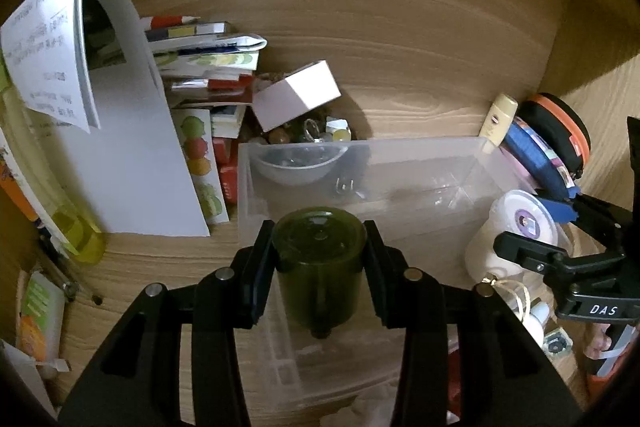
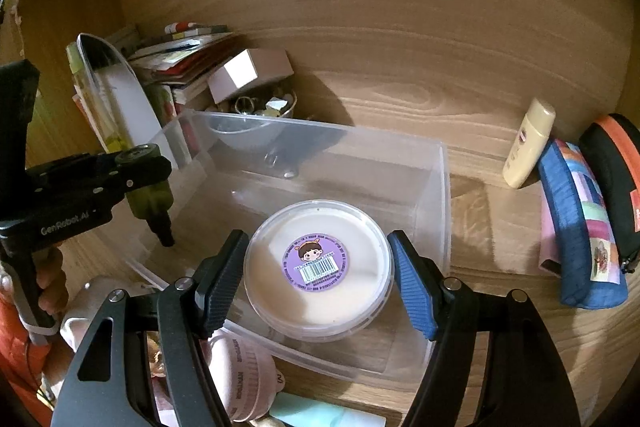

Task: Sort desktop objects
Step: 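Lower the green bottle into the clear bin with left gripper while right releases the container there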

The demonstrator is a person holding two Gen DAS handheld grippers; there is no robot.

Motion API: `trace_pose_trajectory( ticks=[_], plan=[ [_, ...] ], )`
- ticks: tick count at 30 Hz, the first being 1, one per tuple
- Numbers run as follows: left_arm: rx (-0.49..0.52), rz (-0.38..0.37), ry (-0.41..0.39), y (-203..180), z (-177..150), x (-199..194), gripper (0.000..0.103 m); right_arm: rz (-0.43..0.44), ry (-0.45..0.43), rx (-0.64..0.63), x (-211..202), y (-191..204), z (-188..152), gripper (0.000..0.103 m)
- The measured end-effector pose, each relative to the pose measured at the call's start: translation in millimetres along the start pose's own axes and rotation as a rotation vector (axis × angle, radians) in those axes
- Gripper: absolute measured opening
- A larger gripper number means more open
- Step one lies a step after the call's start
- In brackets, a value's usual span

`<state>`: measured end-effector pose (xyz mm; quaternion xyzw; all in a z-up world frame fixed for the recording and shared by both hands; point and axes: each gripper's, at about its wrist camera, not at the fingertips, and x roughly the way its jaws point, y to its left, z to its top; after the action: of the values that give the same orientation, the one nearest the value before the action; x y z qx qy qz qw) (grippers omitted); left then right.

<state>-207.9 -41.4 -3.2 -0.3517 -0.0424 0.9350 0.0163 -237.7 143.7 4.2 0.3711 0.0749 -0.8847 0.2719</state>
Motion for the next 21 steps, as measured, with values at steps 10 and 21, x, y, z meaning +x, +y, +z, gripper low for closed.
trace_pose_trajectory(
  ticks=[10,21],
  plan=[
    [0.028,-0.02,0.024,-8,-3,3,0.048,-0.019,-0.011,-0.014,3,3,-3,0.068],
    [-0.007,-0.023,-0.046,-2,4,-17,0.069,-0.011,-0.057,-0.009,-13,2,4,0.068]
  ],
)
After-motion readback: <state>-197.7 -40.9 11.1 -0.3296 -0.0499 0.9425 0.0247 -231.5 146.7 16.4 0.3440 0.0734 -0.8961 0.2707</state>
